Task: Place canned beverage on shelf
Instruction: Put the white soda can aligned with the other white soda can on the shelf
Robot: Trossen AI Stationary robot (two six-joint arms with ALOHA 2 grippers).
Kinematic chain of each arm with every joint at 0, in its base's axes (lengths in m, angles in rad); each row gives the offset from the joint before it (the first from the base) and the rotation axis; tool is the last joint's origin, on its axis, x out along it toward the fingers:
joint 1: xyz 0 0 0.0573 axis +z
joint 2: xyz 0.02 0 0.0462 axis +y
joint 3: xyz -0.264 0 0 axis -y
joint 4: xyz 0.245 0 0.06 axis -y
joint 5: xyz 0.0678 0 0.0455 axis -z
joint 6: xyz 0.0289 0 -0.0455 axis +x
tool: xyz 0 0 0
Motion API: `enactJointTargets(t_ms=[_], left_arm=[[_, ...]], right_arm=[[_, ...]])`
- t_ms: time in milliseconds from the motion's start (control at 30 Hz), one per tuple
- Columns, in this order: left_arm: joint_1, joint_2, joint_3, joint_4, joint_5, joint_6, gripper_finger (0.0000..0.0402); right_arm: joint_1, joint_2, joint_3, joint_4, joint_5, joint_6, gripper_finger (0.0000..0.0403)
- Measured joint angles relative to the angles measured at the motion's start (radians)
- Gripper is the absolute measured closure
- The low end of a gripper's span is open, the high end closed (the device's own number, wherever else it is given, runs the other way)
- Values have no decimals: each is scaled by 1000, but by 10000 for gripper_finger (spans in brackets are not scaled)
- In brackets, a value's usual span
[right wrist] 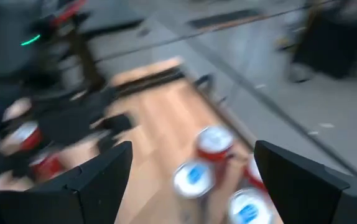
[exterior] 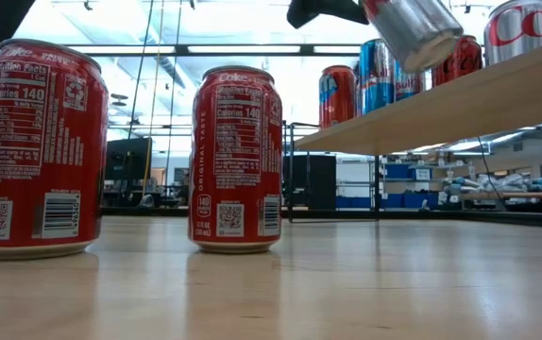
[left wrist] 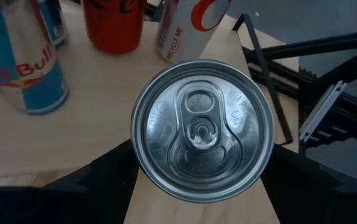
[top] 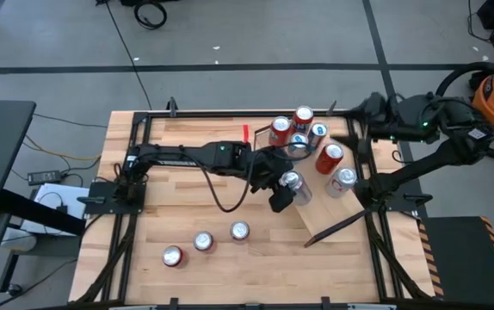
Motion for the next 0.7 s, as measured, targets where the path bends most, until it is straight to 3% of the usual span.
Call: enactJointTargets(t_ms=[167, 333, 700], left_arm=[[4, 13, 0, 4, 0, 59, 95], [10, 13, 0, 12, -8, 79, 95], [13, 13, 0, 14, -19, 160, 95]], right_arm=[[0, 34, 0, -135, -244, -18, 55], [2, 104, -1, -186, -404, -45, 55], [45, 241, -18, -175, -378, -95, 55]])
